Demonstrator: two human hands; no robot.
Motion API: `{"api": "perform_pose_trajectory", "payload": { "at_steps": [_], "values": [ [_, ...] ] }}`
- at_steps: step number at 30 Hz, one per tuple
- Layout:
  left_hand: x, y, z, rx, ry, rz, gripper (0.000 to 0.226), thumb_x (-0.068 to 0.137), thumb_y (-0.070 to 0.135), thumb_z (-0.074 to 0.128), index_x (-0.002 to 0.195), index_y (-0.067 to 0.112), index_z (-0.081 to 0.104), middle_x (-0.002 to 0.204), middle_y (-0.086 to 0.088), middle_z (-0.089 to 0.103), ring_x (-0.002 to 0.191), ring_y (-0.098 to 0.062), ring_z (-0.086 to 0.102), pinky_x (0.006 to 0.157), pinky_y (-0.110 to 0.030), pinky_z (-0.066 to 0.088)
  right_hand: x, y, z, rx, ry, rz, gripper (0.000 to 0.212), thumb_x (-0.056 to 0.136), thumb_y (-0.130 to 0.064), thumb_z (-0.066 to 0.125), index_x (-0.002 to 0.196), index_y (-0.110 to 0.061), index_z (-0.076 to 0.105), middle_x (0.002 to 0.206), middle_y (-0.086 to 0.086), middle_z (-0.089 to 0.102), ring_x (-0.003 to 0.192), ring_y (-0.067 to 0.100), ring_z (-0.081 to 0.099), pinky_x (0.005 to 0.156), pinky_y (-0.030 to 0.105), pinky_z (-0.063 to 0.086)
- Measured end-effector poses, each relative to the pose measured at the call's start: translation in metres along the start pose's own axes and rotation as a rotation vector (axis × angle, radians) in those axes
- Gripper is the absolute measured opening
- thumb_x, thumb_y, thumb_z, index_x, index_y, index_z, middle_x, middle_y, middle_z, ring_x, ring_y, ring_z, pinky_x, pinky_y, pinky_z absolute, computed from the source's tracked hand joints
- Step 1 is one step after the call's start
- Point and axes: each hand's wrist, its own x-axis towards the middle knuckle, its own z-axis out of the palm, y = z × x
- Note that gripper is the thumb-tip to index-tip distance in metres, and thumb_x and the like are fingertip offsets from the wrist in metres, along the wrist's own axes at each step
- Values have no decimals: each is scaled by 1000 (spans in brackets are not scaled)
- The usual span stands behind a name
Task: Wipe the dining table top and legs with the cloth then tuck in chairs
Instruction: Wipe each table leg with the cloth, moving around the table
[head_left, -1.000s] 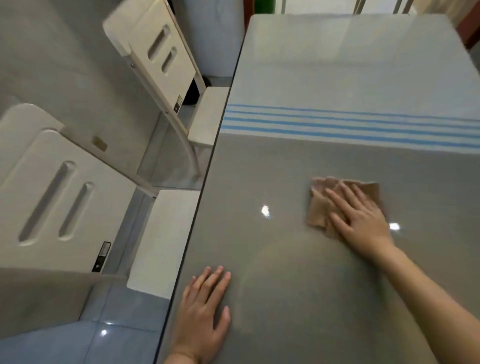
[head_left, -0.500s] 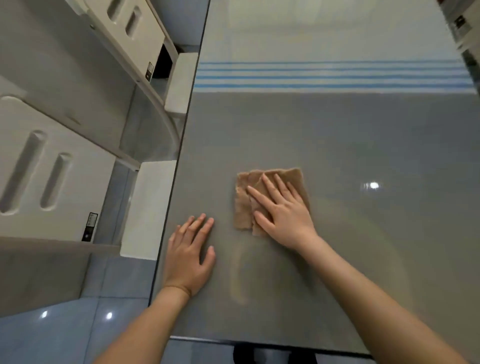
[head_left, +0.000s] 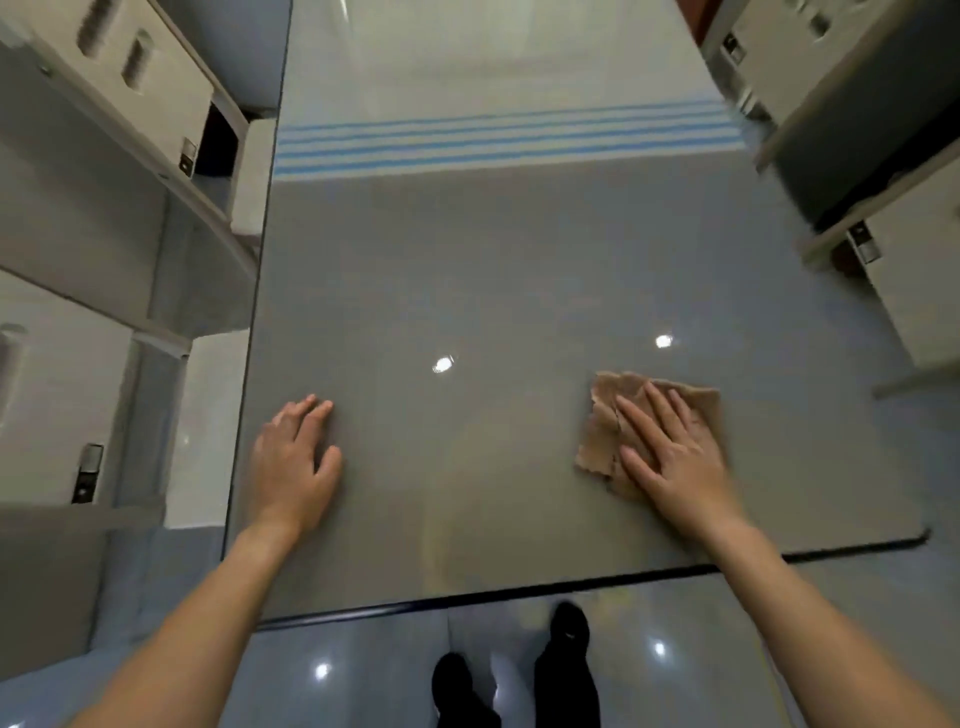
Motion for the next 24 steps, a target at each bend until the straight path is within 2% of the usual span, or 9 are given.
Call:
{"api": "perform_pose_trajectory", "payload": {
  "at_steps": [2, 5, 7, 9, 11, 13, 17, 20, 24],
  "values": [
    [8, 24, -1, -16, 38, -10, 60, 79, 38, 35, 128, 11, 57, 139, -17, 49, 128, -37, 45, 107, -51, 31, 4, -3, 1, 13, 44, 12, 64, 85, -59, 34, 146, -40, 38, 160, -1, 26, 148, 22, 16, 119, 37, 15],
    [30, 82, 10, -66, 54, 152, 58, 83, 37, 36, 134, 15, 52, 144, -12, 46, 134, -32, 41, 112, -51, 26, 10, -13, 5, 55, 110, 61, 62, 83, -60, 40, 139, -36, 48, 149, 3, 41, 140, 26, 31, 114, 43, 25],
    [53, 131, 27, -105, 20, 270, 58, 84, 37, 38, 137, 18, 49, 145, -7, 46, 136, -28, 39, 113, -47, 24, 15, -16, 7, 52, 159, 103, 62, 83, -61, 42, 140, -37, 48, 144, 2, 46, 136, 24, 35, 111, 43, 26],
    [79, 182, 46, -101, -34, 362, 58, 85, 38, 37, 140, 21, 46, 148, -3, 43, 139, -25, 35, 115, -43, 19, 18, -11, 9, 22, 179, 69, 62, 85, -60, 44, 142, -37, 45, 144, 0, 46, 136, 22, 35, 111, 42, 26],
    [104, 225, 67, -48, -99, 429, 60, 85, 40, 35, 142, 23, 43, 149, -1, 41, 141, -25, 32, 116, -45, 19, 20, 8, 10, 23, 165, 14, 61, 87, -58, 45, 144, -38, 42, 147, -3, 43, 140, 20, 34, 112, 44, 28],
    [124, 252, 85, -5, -147, 451, 61, 84, 41, 31, 142, 24, 42, 150, 1, 39, 142, -25, 30, 116, -48, 19, 30, 47, 1, 31, 173, 58, 60, 89, -58, 43, 145, -37, 41, 150, -4, 41, 142, 20, 33, 113, 44, 29],
    [138, 260, 107, 48, -139, 417, 60, 86, 41, 31, 145, 29, 37, 151, 5, 37, 143, -21, 28, 117, -43, 15, 69, 140, -37, 14, 241, 266, 62, 88, -58, 35, 142, -31, 47, 148, 3, 46, 138, 25, 36, 113, 37, 25],
    [139, 259, 108, 40, -129, 407, 61, 82, 40, 39, 143, 29, 40, 149, 5, 41, 141, -20, 31, 115, -41, 16, 137, 184, -56, 5, 272, 392, 70, 86, -59, 25, 145, -27, 44, 150, 9, 42, 138, 33, 35, 115, 46, 26],
    [143, 258, 105, 16, -166, 403, 64, 80, 41, 43, 143, 33, 38, 150, 9, 37, 142, -15, 27, 115, -42, 19, 278, 152, -72, 30, 275, 485, 79, 83, -61, 14, 151, -25, 32, 158, 10, 29, 145, 37, 22, 119, 46, 12]
  ]
}}
